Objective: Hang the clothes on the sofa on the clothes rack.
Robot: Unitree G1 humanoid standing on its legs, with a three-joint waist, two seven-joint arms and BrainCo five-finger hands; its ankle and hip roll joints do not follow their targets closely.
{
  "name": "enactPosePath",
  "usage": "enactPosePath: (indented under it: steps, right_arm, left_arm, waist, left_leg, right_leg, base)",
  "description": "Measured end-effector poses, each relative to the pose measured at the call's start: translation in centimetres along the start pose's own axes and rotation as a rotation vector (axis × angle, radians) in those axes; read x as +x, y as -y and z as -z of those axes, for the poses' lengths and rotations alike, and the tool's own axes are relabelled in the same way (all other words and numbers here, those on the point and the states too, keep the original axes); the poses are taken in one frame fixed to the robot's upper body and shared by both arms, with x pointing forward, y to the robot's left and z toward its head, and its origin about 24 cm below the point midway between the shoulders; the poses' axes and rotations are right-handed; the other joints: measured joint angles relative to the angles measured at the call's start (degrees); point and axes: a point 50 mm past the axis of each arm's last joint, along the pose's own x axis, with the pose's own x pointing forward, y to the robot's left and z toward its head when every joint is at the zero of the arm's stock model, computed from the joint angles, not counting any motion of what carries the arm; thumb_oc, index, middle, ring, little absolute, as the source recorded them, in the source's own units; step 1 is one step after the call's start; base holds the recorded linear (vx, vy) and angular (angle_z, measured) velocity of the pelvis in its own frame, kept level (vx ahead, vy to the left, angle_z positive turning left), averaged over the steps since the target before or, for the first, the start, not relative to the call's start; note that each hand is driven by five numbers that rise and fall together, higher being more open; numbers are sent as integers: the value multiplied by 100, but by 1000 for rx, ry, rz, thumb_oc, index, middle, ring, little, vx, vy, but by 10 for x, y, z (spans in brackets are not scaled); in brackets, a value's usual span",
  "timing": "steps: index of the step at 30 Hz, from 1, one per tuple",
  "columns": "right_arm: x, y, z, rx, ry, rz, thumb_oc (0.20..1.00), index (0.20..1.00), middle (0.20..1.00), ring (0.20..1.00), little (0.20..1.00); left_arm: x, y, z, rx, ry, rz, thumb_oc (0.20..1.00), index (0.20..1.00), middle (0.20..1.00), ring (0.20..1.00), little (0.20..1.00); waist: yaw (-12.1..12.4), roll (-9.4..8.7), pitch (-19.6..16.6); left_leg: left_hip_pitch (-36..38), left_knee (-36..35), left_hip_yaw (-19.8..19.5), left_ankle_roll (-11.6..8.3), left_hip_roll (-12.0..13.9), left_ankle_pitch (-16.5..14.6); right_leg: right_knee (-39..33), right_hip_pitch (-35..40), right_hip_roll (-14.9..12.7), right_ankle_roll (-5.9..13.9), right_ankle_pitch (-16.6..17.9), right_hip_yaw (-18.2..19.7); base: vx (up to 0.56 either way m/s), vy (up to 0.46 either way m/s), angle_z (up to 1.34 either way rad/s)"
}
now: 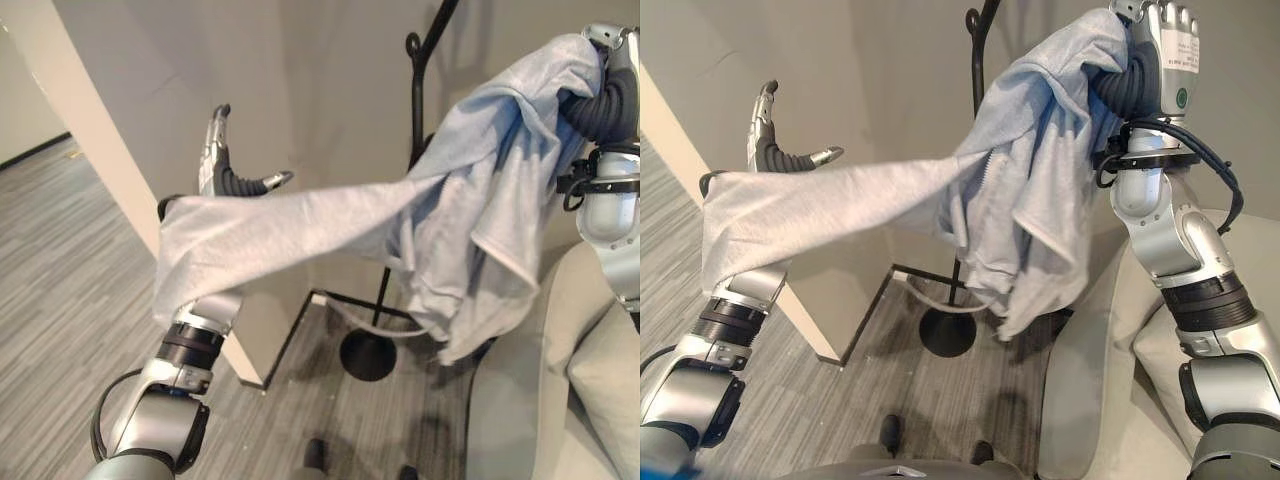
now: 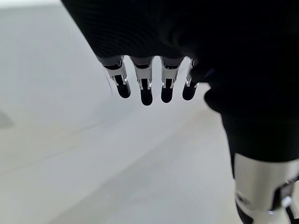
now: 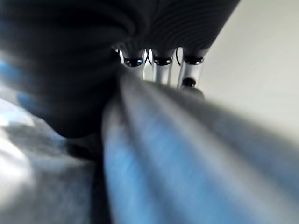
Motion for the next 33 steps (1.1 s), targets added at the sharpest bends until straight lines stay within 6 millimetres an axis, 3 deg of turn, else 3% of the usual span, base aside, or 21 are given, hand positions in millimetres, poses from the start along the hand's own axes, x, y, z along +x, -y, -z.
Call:
enactPosePath:
  steps: [1, 2, 4, 8, 15, 18, 19, 21, 22, 24, 26, 27, 29, 30, 31, 33]
  right_arm:
    - [3, 1, -2, 3, 8, -3, 200, 200, 200, 200, 200]
    - [4, 1, -2, 6, 15, -2, 200, 200, 200, 200, 200]
    - [3, -2, 4, -7, -11, -17, 200, 200, 200, 200, 200]
    - [2, -6, 14, -20, -53, -40, 200, 200, 200, 200, 200]
    - [-3, -16, 22, -16, -108, -111, 200, 200, 200, 200, 200]
    - [-3, -18, 23, -13, -117, -122, 200, 200, 200, 200, 200]
    - [3, -19, 24, -33, -113, -136, 200, 200, 200, 200, 200]
    - [10, -21, 25, -63, -110, -160, 200, 200, 200, 200, 200]
    - [21, -21, 22, -66, -94, -159, 200, 200, 200, 200, 200]
    - [27, -22, 21, -55, -99, -163, 200, 200, 200, 200, 200]
    - [28, -22, 22, -43, -109, -168, 200, 200, 200, 200, 200]
    - [36, -18, 17, -23, -98, -156, 200, 200, 200, 200, 200]
    - [45, -11, 14, -16, -84, -130, 200, 200, 200, 200, 200]
    - [47, -8, 17, -6, -99, -124, 200, 200, 200, 200, 200]
    - [47, -9, 17, 0, -107, -126, 200, 200, 200, 200, 200]
    - [45, -10, 21, 0, -128, -142, 200, 200, 200, 200, 200]
  left_arm:
    - [3, -7, 0, 22, 15, -10, 1000, 1000, 1000, 1000, 1000]
    - [3, -9, 3, 37, 7, -12, 1000, 1000, 1000, 1000, 1000]
    - [5, -13, 9, 59, -8, -14, 1000, 1000, 1000, 1000, 1000]
    - [5, -12, 10, 63, -11, -9, 1000, 1000, 1000, 1000, 1000]
    - [5, -12, 10, 61, -14, -4, 1000, 1000, 1000, 1000, 1000]
    - [4, -3, 12, 28, -41, 29, 1000, 1000, 1000, 1000, 1000]
    - [5, 5, 14, 15, -66, 60, 1000, 1000, 1000, 1000, 1000]
    - [7, 11, 12, 0, -69, 93, 1000, 1000, 1000, 1000, 1000]
    - [12, 13, 9, -20, -73, 91, 1000, 1000, 1000, 1000, 1000]
    - [19, 15, 6, -20, -74, 91, 1000, 1000, 1000, 1000, 1000]
    - [26, 12, 1, -27, -63, 70, 1000, 1000, 1000, 1000, 1000]
    - [34, 6, 0, -36, -72, 52, 1000, 1000, 1000, 1000, 1000]
    - [42, 3, -1, -37, -81, 37, 1000, 1000, 1000, 1000, 1000]
    - [44, 5, 0, -64, -103, 37, 1000, 1000, 1000, 1000, 1000]
    - [44, 5, 3, -66, -121, 40, 1000, 1000, 1000, 1000, 1000]
    - [43, 7, 20, -92, -219, 62, 1000, 1000, 1000, 1000, 1000]
  waist:
    - [56, -216, -91]
    - [37, -194, -125]
    - [52, -171, -222]
    - [-20, -288, -326]
    - [-74, -246, -333]
    - [-144, -158, -343]
    - [-165, 17, -248]
    - [-295, 57, -215]
    - [-297, 55, -143]
    - [-320, 131, -76]
    - [-302, 84, -71]
    - [-284, 80, -72]
    - [-317, 95, -57]
    - [-392, 70, -70]
    - [-439, 66, -70]
    - [-506, 31, -59]
  left_leg:
    - [0, 26, 108, 95, -185, 72]
    - [39, 55, 113, 246, -208, 198]
    - [197, 29, 251, 454, -282, 384]
    - [237, -83, 398, 538, -452, 424]
    - [511, -326, 535, 576, -461, 395]
    - [565, -341, 533, 653, -478, 317]
    - [590, -310, 457, 702, -427, 262]
    - [607, -270, 389, 772, -526, 248]
    - [619, -181, 420, 880, -638, 176]
    - [786, -230, 401, 1013, -651, 154]
    - [841, -209, 384, 1081, -678, 104]
    - [818, -224, 380, 1082, -684, 106]
    - [771, -213, 345, 1109, -679, 123]
    - [768, -224, 226, 1100, -698, 116]
    - [769, -232, 178, 1100, -700, 115]
    - [801, -315, 77, 1102, -723, 117]
  right_leg:
    - [-467, 223, -158, 69, -248, 85]
    - [-796, 445, -161, 248, -268, 55]
    - [-1194, 736, -219, 323, -73, 152]
    - [-1569, 840, -350, 475, 168, 196]
    - [-1516, 870, -361, 533, 285, 181]
    - [-913, 638, -383, 617, 215, 127]
    - [70, 172, -406, 668, 164, 145]
    - [964, -221, -568, 670, 203, 152]
    - [1691, -567, -781, 644, 301, 170]
    - [2217, -767, -976, 594, 573, 55]
    - [2305, -832, -1000, 574, 444, -35]
    - [1765, -848, -915, 571, 185, -118]
    - [648, -742, -766, 634, 163, -175]
    - [-447, -679, -639, 626, 325, -151]
    - [-784, -692, -611, 585, 472, -134]
    - [-1813, -774, -500, 742, 979, 138]
  base:
    - [155, 101, -18]
    - [146, 97, -31]
    - [120, 86, -28]
    - [111, 91, -16]
    - [86, 114, -12]
    - [52, 186, -3]
    - [31, 200, 9]
    - [118, 170, 17]
    - [158, 107, 9]
    - [162, 18, 7]
    - [177, -68, 1]
    - [199, -130, -2]
    - [178, -112, 13]
    - [184, -82, 31]
    - [196, -80, 34]
    - [182, -39, 31]
